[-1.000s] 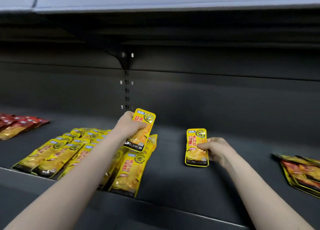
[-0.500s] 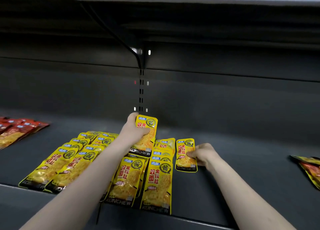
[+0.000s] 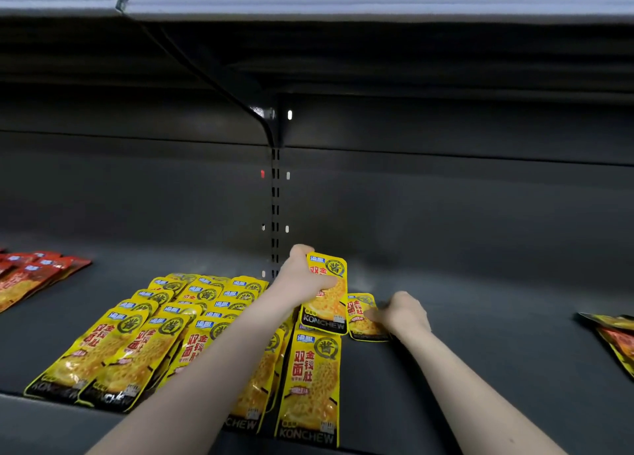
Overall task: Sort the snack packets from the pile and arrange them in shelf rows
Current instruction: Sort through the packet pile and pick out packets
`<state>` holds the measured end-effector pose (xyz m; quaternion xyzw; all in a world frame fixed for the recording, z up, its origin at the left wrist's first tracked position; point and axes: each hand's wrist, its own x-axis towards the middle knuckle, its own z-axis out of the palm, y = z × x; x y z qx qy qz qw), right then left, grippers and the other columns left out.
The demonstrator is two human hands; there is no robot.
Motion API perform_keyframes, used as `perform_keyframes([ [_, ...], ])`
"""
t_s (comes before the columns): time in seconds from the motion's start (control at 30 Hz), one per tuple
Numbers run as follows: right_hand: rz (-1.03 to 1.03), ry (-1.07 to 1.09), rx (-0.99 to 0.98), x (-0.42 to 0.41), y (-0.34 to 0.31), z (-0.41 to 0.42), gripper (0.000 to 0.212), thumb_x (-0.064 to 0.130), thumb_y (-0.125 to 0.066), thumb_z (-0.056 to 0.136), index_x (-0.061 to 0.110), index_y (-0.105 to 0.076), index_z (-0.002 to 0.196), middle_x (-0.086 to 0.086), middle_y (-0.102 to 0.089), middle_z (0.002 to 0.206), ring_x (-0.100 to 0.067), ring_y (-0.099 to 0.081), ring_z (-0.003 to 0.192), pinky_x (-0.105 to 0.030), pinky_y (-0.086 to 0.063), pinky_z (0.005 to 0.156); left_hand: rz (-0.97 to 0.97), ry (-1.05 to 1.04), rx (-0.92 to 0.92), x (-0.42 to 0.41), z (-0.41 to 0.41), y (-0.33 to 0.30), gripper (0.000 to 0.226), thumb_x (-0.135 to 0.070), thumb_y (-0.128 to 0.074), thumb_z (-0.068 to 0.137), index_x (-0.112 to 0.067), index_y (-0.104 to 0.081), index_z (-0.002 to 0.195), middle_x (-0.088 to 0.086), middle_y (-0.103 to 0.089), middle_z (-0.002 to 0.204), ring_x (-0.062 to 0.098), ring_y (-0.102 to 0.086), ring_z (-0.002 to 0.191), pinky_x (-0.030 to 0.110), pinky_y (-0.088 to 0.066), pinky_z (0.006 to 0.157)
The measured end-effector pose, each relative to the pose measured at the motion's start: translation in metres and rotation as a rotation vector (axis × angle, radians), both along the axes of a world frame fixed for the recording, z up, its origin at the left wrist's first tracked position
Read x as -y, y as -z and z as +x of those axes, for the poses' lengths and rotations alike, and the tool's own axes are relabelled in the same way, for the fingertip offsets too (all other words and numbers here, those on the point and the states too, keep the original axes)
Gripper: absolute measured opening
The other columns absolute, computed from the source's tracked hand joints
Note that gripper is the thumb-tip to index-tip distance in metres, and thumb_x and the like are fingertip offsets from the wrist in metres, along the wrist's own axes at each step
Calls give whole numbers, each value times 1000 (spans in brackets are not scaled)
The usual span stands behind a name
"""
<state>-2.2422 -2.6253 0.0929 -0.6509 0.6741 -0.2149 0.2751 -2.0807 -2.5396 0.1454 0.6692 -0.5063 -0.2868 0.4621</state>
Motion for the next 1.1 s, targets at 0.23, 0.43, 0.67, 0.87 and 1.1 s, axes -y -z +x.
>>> perform_keyframes([
  [0.23,-57,-72,-50,-3,-3,-5,32,39,-70,80,10,-65,93,-10,-69,98,-25,-66,88,-29,-51,76,62,26,13,6,-15,3,66,-16,-75,75,-16,-34,127,13,-59,113,28,-64,100,44,-54,86],
  [0.43,-85,-60,73,2,-14,-47,22,20,-63,83,16,-56,63,-2,-65,58,-16,-59,48,-28,-53,63,102,95,79,13,-29,-1,62,-14,-72,79,-16,-34,127,11,-57,116,18,-60,82,32,-52,73],
  [0.67,-84,-28,60,12,-10,-115,16,20,-64,85,16,-60,69,0,-64,58,-13,-57,46,-20,-44,45,146,184,220,27,-53,4,64,-15,-74,76,-14,-38,128,8,-56,113,19,-58,86,30,-48,72],
  [0.87,-98,-55,156,14,0,-131,14,14,-65,84,14,-60,71,-1,-61,57,-12,-53,45,-19,-40,40,178,126,492,36,-64,17,64,-20,-76,75,-11,-38,125,9,-55,118,26,-57,106,31,-46,81],
  [1.1,-164,-73,154,18,10,-134,12,18,-68,82,17,-62,72,3,-61,55,-11,-52,45,-21,-39,48,239,18,1020,43,-64,30,70,-50,-69,79,-11,-38,128,9,-48,131,28,-41,123,36,-34,99],
])
